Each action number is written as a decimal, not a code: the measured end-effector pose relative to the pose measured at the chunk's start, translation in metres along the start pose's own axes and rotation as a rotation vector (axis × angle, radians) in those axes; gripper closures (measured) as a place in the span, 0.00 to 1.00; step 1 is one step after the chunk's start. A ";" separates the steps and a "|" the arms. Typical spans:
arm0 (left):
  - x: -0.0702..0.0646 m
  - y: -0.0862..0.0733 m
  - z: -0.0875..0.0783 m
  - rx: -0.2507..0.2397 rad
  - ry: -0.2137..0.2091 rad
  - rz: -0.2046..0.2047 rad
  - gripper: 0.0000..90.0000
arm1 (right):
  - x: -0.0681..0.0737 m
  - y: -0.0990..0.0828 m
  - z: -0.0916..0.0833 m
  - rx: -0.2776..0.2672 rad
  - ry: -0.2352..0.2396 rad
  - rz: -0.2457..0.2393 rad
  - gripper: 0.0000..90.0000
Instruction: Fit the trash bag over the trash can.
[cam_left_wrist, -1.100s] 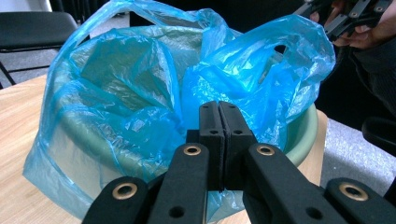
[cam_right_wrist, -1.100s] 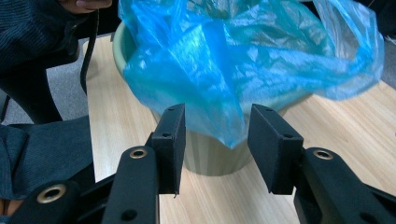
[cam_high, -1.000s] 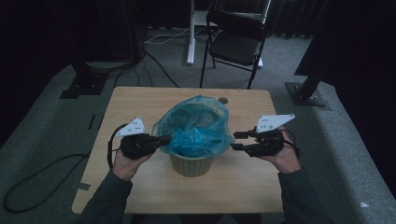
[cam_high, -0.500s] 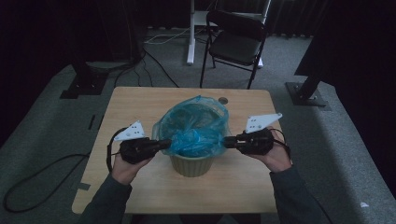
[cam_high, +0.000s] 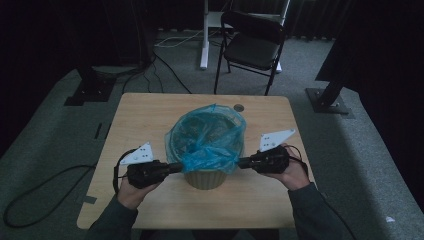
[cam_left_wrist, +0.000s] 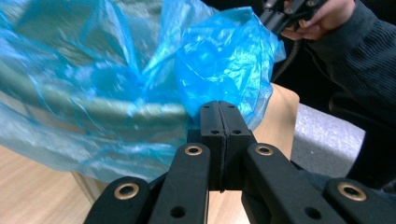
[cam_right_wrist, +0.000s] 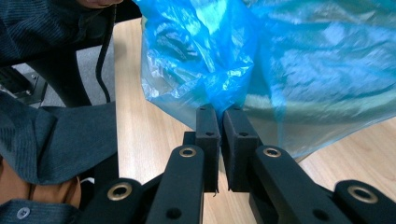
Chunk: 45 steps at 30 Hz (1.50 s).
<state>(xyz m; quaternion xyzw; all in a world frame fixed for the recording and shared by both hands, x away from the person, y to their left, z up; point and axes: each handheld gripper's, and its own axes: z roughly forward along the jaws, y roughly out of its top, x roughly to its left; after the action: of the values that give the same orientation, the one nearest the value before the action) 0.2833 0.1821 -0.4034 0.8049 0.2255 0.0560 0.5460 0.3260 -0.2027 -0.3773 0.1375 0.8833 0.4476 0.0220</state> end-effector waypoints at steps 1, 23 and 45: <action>0.000 -0.001 0.000 0.005 -0.003 0.001 0.99 | 0.000 -0.001 0.001 0.004 0.004 -0.001 0.96; -0.009 -0.002 0.014 0.054 -0.030 0.039 0.99 | -0.005 -0.008 0.020 0.117 -0.010 -0.011 0.99; -0.010 -0.010 0.032 0.131 -0.002 0.077 0.99 | -0.014 -0.012 0.017 0.120 -0.089 0.015 1.00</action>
<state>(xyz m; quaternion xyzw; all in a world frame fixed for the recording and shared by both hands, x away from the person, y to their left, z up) 0.2819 0.1534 -0.4236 0.8471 0.1972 0.0611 0.4897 0.3393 -0.1996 -0.3981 0.1652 0.9056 0.3876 0.0497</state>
